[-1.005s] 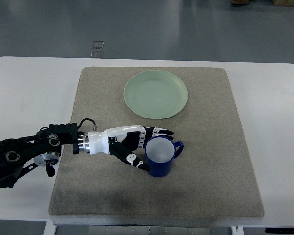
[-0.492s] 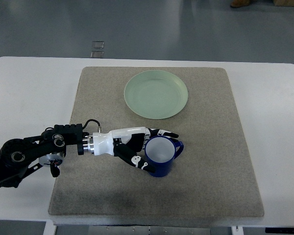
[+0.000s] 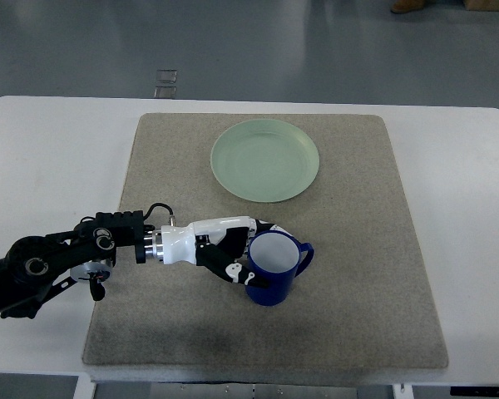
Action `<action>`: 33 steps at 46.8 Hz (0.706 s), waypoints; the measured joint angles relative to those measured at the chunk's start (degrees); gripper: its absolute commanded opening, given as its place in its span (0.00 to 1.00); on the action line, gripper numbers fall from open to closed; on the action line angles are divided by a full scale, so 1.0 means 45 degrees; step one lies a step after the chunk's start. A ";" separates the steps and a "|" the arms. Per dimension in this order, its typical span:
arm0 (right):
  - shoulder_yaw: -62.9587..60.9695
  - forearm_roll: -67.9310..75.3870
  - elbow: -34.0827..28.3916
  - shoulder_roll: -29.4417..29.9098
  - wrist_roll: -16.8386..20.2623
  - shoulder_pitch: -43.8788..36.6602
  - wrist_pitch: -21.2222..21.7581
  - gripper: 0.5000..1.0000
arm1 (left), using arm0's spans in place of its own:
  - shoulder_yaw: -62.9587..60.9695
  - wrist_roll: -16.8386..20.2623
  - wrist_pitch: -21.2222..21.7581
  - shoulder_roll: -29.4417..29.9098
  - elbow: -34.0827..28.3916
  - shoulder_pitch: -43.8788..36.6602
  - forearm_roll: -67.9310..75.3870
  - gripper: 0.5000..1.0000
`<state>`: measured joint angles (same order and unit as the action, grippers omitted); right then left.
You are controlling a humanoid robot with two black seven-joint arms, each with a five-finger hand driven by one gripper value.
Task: Place cup left of plate with left hand
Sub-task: 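Lift the blue mug with the left hand and carry it past the plate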
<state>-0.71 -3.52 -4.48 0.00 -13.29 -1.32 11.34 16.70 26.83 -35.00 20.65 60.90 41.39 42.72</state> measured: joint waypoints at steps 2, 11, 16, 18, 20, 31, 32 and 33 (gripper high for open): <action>0.0001 0.0000 0.0000 0.0000 0.0000 0.0000 0.0000 0.86 | 0.0047 0.0000 0.0000 0.0000 0.0000 0.0001 0.0000 0.50; 0.0002 0.0000 0.0000 0.0000 0.0000 0.0000 0.0000 0.86 | 0.0127 0.0012 0.0000 -0.0019 0.0017 0.0023 -0.0069 0.50; 0.0002 0.0000 0.0000 0.0000 0.0000 0.0001 0.0000 0.86 | 0.0308 0.0014 0.0000 -0.0020 0.0070 0.0053 -0.0119 0.50; 0.0003 0.0000 0.0000 0.0000 -0.0002 0.0001 0.0000 0.86 | 0.0501 0.0015 0.0000 -0.0020 0.0079 0.0071 -0.0121 0.50; 0.0002 0.0000 0.0000 0.0000 -0.0002 0.0000 0.0000 0.86 | 0.0801 0.0016 0.0000 -0.0020 0.0096 0.0138 -0.0116 0.50; 0.0002 0.0000 0.0000 0.0000 -0.0004 0.0000 0.0000 0.86 | 0.2743 0.0017 0.0000 0.0014 0.0053 0.0483 -0.0081 0.52; 0.0003 0.0000 0.0000 0.0000 -0.0004 0.0001 0.0000 0.86 | 0.2880 0.0017 0.0000 0.0020 0.0039 0.0525 -0.0080 0.52; 0.0003 0.0000 0.0000 0.0000 -0.0004 0.0000 0.0000 0.86 | 0.3002 0.0017 0.0000 0.0028 0.0030 0.0571 -0.0080 0.52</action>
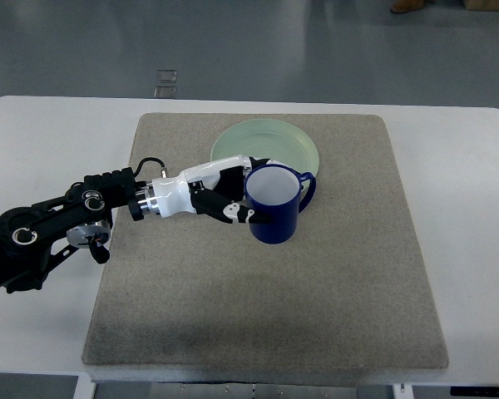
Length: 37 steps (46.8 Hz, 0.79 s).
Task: Place cup left of plate with left hand
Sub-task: 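Lift the blue mug with the left hand and carry it past the plate, then lower the blue mug onto the mat beside the plate, nearer the left hand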
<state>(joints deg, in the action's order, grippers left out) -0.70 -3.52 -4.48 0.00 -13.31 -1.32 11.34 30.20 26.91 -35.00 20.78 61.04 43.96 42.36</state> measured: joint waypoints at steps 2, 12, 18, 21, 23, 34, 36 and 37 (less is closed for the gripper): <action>0.0000 0.0000 0.0000 0.0000 0.0000 0.0000 0.0000 0.86 | 0.0268 0.0000 0.0000 0.0068 -0.0013 0.0113 -0.0001 0.52; 0.0000 0.0000 0.0000 0.0000 0.0004 0.0000 0.0000 0.86 | 0.1692 0.0010 0.0232 0.0380 -0.0376 0.0279 -0.0075 0.53; -0.0001 0.0000 0.0000 0.0000 0.0004 -0.0001 0.0000 0.86 | 0.2145 0.0030 0.0576 0.0444 -0.1153 0.0405 -0.0176 0.53; 0.0000 0.0000 0.0000 0.0000 0.0004 0.0000 0.0000 0.86 | 0.2311 0.0036 0.0841 0.0498 -0.1661 0.0493 -0.0197 0.53; -0.0001 0.0000 0.0000 0.0000 0.0003 -0.0003 0.0000 0.86 | 0.2352 0.0038 0.1078 0.0499 -0.1980 0.0522 -0.0205 0.53; 0.0000 0.0000 0.0000 0.0000 0.0001 0.0001 -0.0001 0.86 | 0.2426 0.0038 0.2465 0.0578 -0.3226 0.0601 -0.0273 0.53; -0.0001 0.0000 0.0000 0.0000 0.0000 0.0000 0.0000 0.86 | 0.2427 0.0038 0.2750 0.0578 -0.3433 0.0599 -0.0286 0.53; 0.0000 0.0000 0.0000 0.0000 0.0001 0.0001 0.0000 0.86 | 0.2429 0.0038 0.2864 0.0579 -0.3522 0.0588 -0.0294 0.53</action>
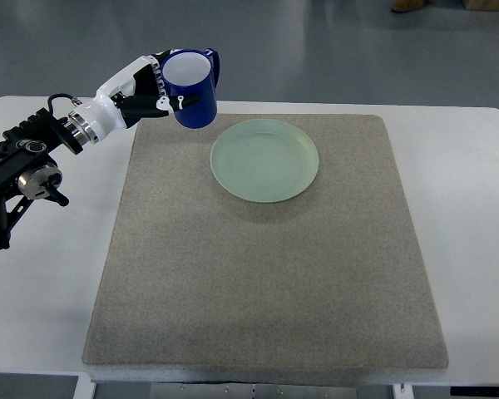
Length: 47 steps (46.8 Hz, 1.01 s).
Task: Place cup left of plate with left hand
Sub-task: 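Lower the blue mug onto the mat beside the plate, nearer the left hand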
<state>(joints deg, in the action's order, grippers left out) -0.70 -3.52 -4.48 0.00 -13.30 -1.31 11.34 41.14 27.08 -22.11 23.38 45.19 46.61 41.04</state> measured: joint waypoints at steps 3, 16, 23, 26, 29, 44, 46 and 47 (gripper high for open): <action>0.0000 0.0000 0.0000 0.0000 0.0001 -0.0002 0.0000 0.86 | 0.0000 0.0000 0.0371 0.0001 -0.0300 -0.0046 -0.0048 0.57; 0.0000 0.0000 0.0000 0.0000 0.0005 -0.0002 0.0000 0.86 | -0.0099 0.0000 0.1455 -0.0100 -0.1359 -0.0179 -0.0524 0.62; 0.0000 0.0000 0.0000 0.0000 0.0002 -0.0001 0.0000 0.86 | -0.0122 0.0000 0.1546 -0.0239 -0.1371 -0.0415 -0.0528 0.62; -0.0001 0.0000 0.0000 0.0000 -0.0001 -0.0002 0.0000 0.86 | -0.0134 0.0007 0.1567 -0.0385 -0.1378 -0.0565 -0.0528 0.62; 0.0000 0.0000 0.0000 0.0000 -0.0001 -0.0001 0.0000 0.86 | -0.0140 0.0116 0.1580 -0.0627 -0.1458 -0.0707 -0.0528 0.62; 0.0000 0.0000 0.0000 0.0000 0.0000 0.0000 0.0000 0.86 | -0.0236 0.0558 0.1601 -0.0899 -0.2087 -0.1189 -0.0474 0.63; 0.0000 0.0000 0.0000 0.0000 0.0002 0.0000 0.0000 0.86 | -0.0236 0.0562 0.1603 -0.0939 -0.2198 -0.1194 -0.0470 0.64; 0.0000 0.0000 0.0000 0.0000 0.0004 -0.0001 0.0000 0.86 | -0.0236 0.0561 0.1602 -0.0968 -0.2251 -0.1204 -0.0469 0.65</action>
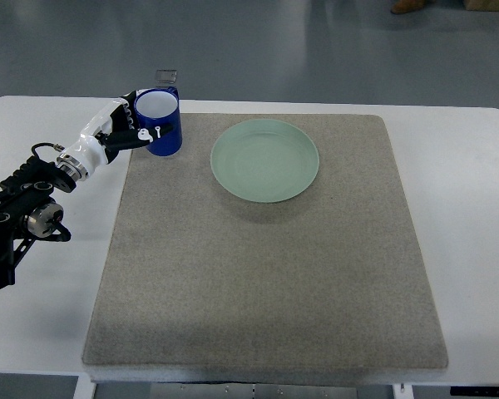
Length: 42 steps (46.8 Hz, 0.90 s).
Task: Place cup left of plate with left hand
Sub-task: 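Lower the blue mug onto the mat beside the plate, nearer the left hand, then open the left hand and withdraw it from the mug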
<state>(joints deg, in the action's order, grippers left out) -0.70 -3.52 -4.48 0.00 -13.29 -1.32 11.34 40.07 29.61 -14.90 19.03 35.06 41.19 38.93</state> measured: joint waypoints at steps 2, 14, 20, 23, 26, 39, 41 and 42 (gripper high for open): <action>0.0000 0.0000 0.0000 0.0000 0.0002 0.0000 0.0000 0.86 | 0.0000 0.0000 -0.0002 -0.0059 -0.0085 -0.0042 0.0001 0.68; 0.0000 0.0000 0.0000 0.0000 -0.0002 0.0000 0.0000 0.86 | 0.0000 0.0003 0.0004 -0.0248 -0.0170 -0.0168 -0.0016 0.76; 0.0000 0.0000 0.0000 0.0000 -0.0005 -0.0001 0.0000 0.86 | 0.0011 0.0003 0.0035 -0.0282 -0.0162 -0.0240 -0.0053 0.78; 0.0000 0.0000 0.0000 0.0000 -0.0005 -0.0001 0.0000 0.86 | 0.0019 0.0003 0.0138 -0.0283 -0.0143 -0.0246 -0.0057 0.88; 0.0000 0.0000 0.0000 0.0000 -0.0005 -0.0001 0.0000 0.86 | 0.0020 0.0003 0.0220 -0.0284 -0.0137 -0.0246 -0.0057 0.92; 0.0000 0.0000 0.0000 0.0000 0.0001 -0.0001 0.0000 0.86 | 0.0176 0.0003 0.0244 -0.0269 0.0065 -0.0275 -0.0131 0.99; 0.0000 0.0000 0.0000 0.0000 0.0000 -0.0001 0.0000 0.86 | 0.0177 0.0003 0.0216 -0.0261 0.0203 -0.0293 -0.0162 0.99; 0.0000 0.0000 0.0000 0.0000 0.0000 -0.0001 0.0000 0.86 | 0.0177 0.0003 0.0201 -0.0236 0.0317 -0.0301 -0.0181 0.99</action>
<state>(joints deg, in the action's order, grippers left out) -0.70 -3.52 -4.48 0.00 -13.29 -1.32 11.34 40.87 29.62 -13.99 17.96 36.49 39.84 38.12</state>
